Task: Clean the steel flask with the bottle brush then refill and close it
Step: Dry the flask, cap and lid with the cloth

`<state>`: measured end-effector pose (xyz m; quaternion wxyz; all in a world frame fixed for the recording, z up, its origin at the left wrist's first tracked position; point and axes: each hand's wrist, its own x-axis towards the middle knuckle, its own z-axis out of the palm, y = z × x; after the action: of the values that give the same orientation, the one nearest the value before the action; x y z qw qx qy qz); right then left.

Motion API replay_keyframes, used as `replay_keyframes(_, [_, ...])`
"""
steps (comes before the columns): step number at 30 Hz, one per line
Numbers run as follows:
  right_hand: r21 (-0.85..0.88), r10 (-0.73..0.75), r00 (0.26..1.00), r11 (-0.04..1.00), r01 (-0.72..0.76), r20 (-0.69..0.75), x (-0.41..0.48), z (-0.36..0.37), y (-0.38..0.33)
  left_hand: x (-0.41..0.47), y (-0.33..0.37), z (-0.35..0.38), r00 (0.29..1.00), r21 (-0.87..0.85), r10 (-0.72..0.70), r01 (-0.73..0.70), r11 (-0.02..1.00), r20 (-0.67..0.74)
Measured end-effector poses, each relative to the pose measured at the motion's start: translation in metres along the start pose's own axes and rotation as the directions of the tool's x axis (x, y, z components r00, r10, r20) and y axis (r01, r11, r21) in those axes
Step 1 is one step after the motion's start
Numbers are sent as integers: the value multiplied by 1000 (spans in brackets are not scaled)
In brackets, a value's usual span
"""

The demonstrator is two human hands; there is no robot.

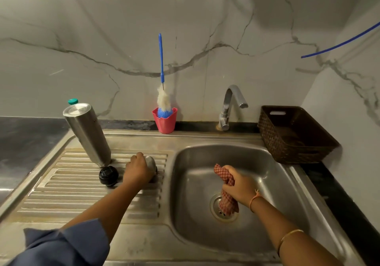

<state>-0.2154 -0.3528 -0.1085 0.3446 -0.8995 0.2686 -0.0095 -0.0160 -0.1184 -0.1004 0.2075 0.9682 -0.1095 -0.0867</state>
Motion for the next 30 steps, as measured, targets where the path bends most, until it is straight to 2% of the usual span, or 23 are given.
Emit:
replay_keyframes(7, [61, -19, 1000, 998, 20, -20, 8, 14, -13, 15, -18, 0, 998, -28, 56, -56, 998, -3])
replay_keyframes(15, [160, -45, 997, 986, 54, -58, 12, 23, -25, 15, -27, -2, 984, 15, 137, -140, 990, 112])
replay_keyframes(18, [191, -64, 995, 978, 78, -78, 12, 24, -30, 4, -14, -4, 985, 73, 164, -167, 983, 46])
replay_keyframes(20, [211, -97, 991, 971, 115, -94, 12, 25, -33, -11, 2, -4, 967, -23, 253, -253, 967, -21])
replay_keyframes(23, [210, -164, 978, 959, 189, -131, 10, 26, -38, -37, 35, -2, 920, -224, 389, -371, 901, 40])
replay_keyframes(25, [190, -205, 965, 953, 235, -163, 9, 24, -41, -57, 62, 0, 913, -450, 365, -253, 857, 182])
replay_keyframes(27, [113, -241, 955, 958, 262, -173, 6, 20, -44, -72, 84, 2, 881, -673, 335, -26, 739, 334])
replay_keyframes(28, [68, -255, 951, 960, 270, -175, 3, 18, -46, -75, 91, 5, 861, -735, 338, 59, 676, 380])
replay_keyframes(30, [24, -268, 946, 961, 277, -181, -3, 13, -48, -77, 101, 11, 859, -793, 334, 128, 595, 389])
